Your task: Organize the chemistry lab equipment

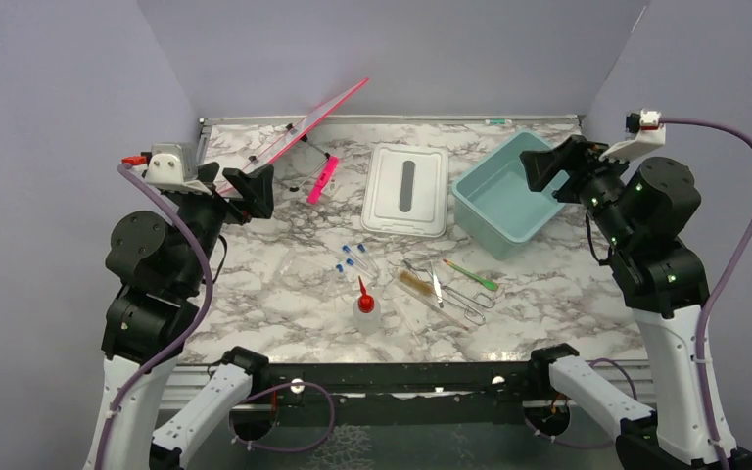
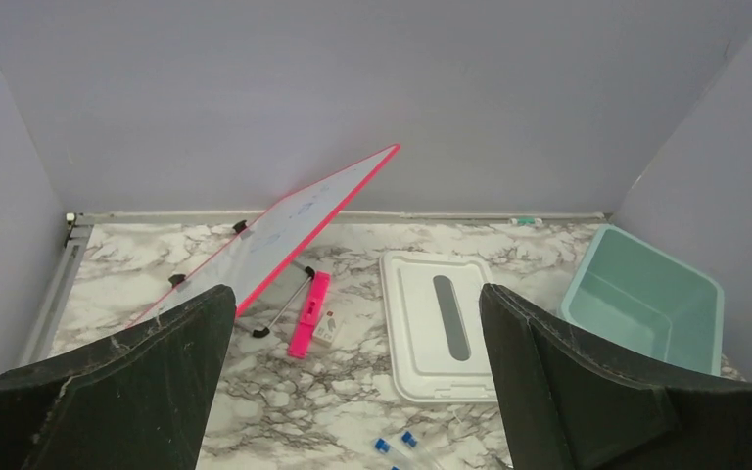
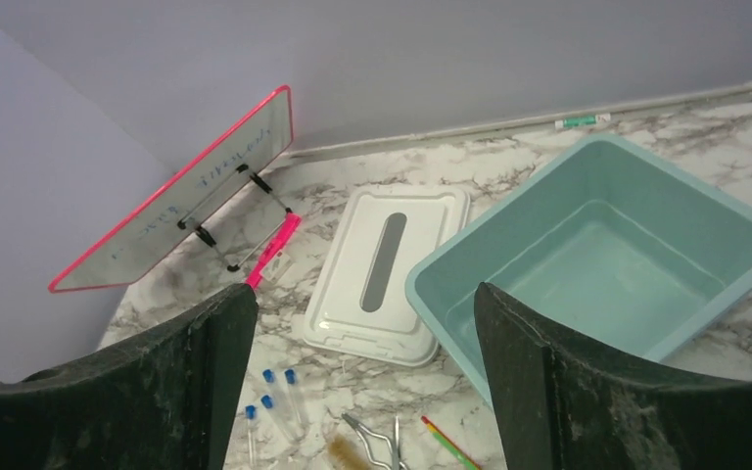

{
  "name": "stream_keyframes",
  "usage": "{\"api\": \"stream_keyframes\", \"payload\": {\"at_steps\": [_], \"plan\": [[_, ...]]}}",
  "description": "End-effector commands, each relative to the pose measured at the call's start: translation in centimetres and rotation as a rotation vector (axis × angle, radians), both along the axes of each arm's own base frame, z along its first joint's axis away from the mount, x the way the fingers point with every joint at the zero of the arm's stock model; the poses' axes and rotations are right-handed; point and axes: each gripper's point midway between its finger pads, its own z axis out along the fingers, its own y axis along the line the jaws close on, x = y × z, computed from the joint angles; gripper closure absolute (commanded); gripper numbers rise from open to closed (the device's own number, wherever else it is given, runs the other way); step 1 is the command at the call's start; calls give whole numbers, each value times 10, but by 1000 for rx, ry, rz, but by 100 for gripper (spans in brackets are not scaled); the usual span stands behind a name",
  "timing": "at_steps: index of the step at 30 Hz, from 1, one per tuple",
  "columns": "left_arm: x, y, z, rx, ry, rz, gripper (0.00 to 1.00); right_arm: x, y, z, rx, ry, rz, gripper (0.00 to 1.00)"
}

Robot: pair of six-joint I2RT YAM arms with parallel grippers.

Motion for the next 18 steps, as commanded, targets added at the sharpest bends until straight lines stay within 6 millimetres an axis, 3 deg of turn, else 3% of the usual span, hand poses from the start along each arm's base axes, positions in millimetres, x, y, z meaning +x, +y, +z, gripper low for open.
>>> {"api": "stream_keyframes", "payload": {"at_steps": [1,5,11,18], "plan": [[0,-5,-7,-34,11,-25,2,-4,-8,-13,34,67,-51,9],[5,-3,-17,-72,21,0,1,-12,11,-19,-40,52,95,1],[12,9,-26,-18,-15,67,1,-21,59,-55,-131,155,394,5],[32,-21,-48,16,74,-52,1,-25,102,-107,-85,375,587,15]]}}
